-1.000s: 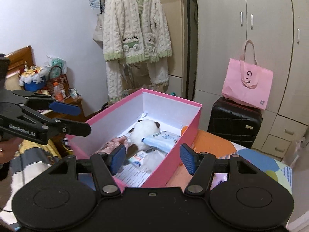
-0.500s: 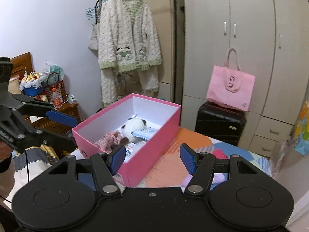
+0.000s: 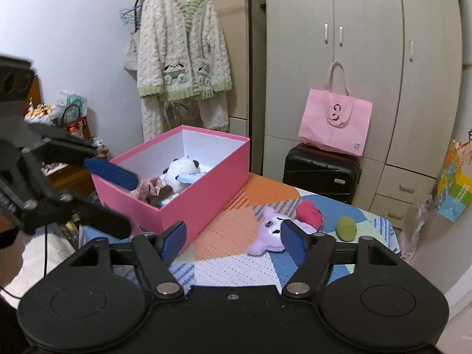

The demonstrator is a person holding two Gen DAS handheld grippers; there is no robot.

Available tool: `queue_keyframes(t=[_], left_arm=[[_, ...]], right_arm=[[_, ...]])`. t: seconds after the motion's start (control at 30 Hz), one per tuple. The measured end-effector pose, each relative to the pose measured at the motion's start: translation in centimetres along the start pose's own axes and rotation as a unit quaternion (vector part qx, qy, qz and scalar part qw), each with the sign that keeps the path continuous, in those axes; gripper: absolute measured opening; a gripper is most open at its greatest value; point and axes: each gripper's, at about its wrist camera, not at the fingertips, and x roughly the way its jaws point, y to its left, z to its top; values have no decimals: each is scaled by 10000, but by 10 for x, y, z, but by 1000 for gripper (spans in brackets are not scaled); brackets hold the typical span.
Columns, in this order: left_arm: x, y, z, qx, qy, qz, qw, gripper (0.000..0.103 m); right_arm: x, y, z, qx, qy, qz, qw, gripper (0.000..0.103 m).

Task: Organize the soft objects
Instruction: 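Move both tools back toward the purple plush toy on the bed, then close the left tool on the purple plush toy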

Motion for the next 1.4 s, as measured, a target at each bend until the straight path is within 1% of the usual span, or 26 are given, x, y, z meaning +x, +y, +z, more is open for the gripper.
queue_keyframes(t=[0.13,0.2,0.43,0.6,0.7,0.77,0.87,0.93,1.07,1.23,1.27,1.33,1.4], left_arm=[[20,1,5,-134,-9,-76,9999,76],[32,1,7,-195,-13,-53,9998,76],[72,2,14,-251,129,104,9995,76],[104,5,17,-251,319,390,9984,79],[120,13,17,-496,229,352,9979,80],[132,16,17,-589,185,436,9971,80],[147,19,17,-684,60,616,9957,80],[151,24,15,-778,-71,660,9948,80],[160,29,17,-880,-186,718,9934,81],[179,30,18,-853,-146,936,9918,81],[183,32,17,-947,-123,937,9910,81],[189,39,16,-1178,-125,947,9884,81],[191,42,17,-1203,-215,1055,9869,81]], right_arm=[[11,-6,-12,-217,39,85,9997,80],[21,-10,-17,-239,116,143,9995,80],[49,-27,-29,-206,246,179,9993,85],[72,-44,-38,-284,286,31,9992,89],[88,-58,-42,-302,319,4,9990,89],[98,-68,-44,-254,290,40,9992,89],[108,-78,-51,-222,-25,60,9997,89],[116,-81,-53,-264,-38,35,9996,89],[132,-89,-54,-122,76,231,9996,89],[153,-99,-51,62,173,406,9990,91],[158,-101,-50,109,225,402,9989,94],[169,-104,-50,172,373,278,9988,95],[179,-107,-51,216,483,239,9983,95]])
